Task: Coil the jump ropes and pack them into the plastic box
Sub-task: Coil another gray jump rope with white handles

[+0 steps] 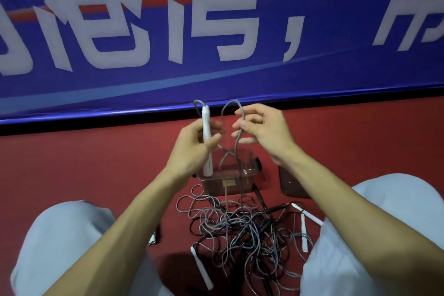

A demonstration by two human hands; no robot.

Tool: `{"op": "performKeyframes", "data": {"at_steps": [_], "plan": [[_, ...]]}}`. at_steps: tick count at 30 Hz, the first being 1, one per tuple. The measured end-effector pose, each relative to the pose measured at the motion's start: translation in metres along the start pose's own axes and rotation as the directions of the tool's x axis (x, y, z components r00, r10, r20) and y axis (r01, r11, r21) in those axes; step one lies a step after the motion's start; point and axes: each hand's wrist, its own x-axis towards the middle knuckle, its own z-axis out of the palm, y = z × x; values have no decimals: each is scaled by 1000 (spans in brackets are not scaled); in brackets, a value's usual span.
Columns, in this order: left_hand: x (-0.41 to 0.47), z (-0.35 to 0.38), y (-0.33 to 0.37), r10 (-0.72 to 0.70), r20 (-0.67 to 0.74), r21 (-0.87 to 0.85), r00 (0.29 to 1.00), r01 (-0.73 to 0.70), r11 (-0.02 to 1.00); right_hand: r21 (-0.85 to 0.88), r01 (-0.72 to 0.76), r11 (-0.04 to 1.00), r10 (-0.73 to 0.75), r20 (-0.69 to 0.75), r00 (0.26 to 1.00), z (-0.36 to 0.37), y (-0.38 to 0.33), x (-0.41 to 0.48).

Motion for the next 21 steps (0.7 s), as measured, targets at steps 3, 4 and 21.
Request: {"op": "performKeyframes", "data": {"at_steps": [3,4,21], "plan": [[-3,6,-4,10,108,63,994,-17,998,150,24,988,-21,-21,1000,-7,-7,-1],[-4,7,-4,11,134,82,991,-22,996,203,28,979,-25,-18,1000,-9,-10,-2],[-13,16,14,-93,59,-246,994,105,964,684,-70,726,111,-16,994,-10,-16,5]]}}
